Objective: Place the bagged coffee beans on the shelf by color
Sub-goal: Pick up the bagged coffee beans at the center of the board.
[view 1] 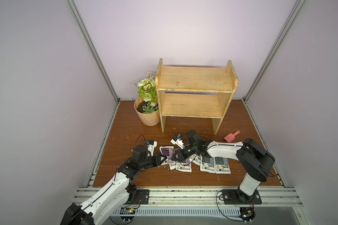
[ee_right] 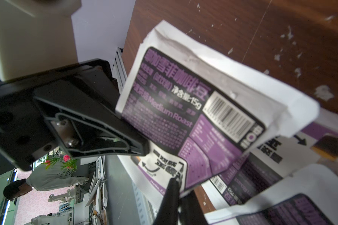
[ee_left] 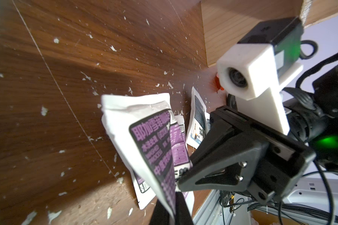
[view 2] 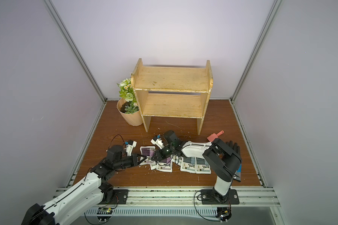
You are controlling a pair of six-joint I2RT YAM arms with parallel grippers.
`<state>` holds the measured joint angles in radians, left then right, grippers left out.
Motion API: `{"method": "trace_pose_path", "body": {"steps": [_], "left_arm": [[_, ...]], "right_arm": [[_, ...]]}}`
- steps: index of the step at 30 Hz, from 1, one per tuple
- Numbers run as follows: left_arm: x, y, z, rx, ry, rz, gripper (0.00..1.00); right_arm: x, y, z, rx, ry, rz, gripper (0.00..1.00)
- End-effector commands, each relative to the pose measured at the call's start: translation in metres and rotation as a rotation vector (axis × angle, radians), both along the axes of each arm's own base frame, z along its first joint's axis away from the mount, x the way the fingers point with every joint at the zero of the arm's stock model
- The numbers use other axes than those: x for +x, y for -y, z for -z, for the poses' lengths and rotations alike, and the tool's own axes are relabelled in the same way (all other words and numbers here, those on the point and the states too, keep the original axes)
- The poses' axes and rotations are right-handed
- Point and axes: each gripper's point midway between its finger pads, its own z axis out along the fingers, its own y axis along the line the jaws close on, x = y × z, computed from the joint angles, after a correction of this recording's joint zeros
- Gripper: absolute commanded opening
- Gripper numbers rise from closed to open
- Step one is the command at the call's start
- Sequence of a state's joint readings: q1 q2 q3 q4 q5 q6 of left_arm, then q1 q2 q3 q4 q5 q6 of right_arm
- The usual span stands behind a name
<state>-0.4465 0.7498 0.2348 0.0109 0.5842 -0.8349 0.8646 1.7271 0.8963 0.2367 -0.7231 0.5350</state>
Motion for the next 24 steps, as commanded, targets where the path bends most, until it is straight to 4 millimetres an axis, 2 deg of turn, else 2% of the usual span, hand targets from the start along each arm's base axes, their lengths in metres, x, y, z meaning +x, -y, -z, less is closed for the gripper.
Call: {"method": "trace_pose_path", "body": {"steps": [1, 4, 7, 11, 17, 20, 24], "left_arm": [[0.005, -0.002, -0.018, 0.015, 0.065, -0.001, 0.0], [0.011, -0.005, -0.037, 0.023, 0.128, -0.023, 0.0], [0.018, -0.004, -0.073, -0.015, 0.239, -0.039, 0.0], [0.019, 0.004, -0.139, -0.15, 0.4, -0.017, 0.0], [0.014, 0.019, -0.209, -0.282, 0.526, 0.068, 0.0], [0.009, 0.028, -0.241, -0.342, 0.581, 0.13, 0.0], [0.005, 0.039, -0.269, -0.364, 0.637, 0.184, 0.0]], "right_arm": [[0.001, -0.017, -0.068, 0.147, 0.143, -0.056, 0.16], [0.004, -0.014, -0.089, 0.156, 0.187, -0.037, 0.41], [0.004, -0.01, -0.12, 0.205, 0.256, -0.024, 0.5], [0.002, -0.004, -0.161, 0.283, 0.337, -0.008, 0.51], [0.01, 0.003, -0.211, 0.344, 0.444, 0.041, 0.51], [0.016, 0.01, -0.238, 0.393, 0.493, 0.088, 0.51], [0.025, 0.024, -0.274, 0.468, 0.55, 0.18, 0.5]]}}
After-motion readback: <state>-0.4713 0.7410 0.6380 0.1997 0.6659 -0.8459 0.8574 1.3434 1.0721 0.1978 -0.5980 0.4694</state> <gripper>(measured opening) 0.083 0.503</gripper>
